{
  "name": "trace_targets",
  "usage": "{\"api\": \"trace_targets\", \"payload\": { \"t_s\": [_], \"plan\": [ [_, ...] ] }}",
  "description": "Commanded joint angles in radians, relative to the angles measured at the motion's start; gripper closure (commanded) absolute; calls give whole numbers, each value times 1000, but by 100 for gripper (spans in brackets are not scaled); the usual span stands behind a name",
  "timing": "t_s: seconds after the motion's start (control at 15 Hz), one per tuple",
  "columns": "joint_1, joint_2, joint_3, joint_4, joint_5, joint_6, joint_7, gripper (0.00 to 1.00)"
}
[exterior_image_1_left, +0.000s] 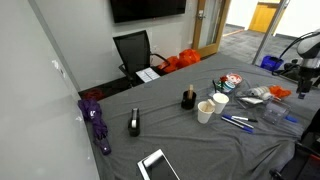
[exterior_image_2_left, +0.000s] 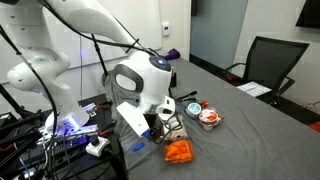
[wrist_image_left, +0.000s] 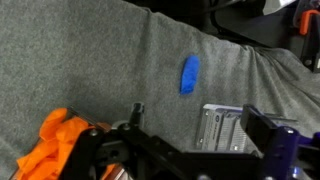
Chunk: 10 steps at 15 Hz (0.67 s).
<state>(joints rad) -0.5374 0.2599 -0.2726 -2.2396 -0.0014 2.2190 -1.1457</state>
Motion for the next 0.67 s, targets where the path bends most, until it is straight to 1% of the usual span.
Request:
{"api": "trace_targets", "payload": {
  "t_s": [0.0, 0.33, 0.6],
  "plan": [
    [40, -62, -3, -86, 47, 69, -2, 0],
    [81, -45, -4, -122, 74, 101, 86, 0],
    [98, -47, 9, -158, 144, 124, 129, 0]
  ]
}}
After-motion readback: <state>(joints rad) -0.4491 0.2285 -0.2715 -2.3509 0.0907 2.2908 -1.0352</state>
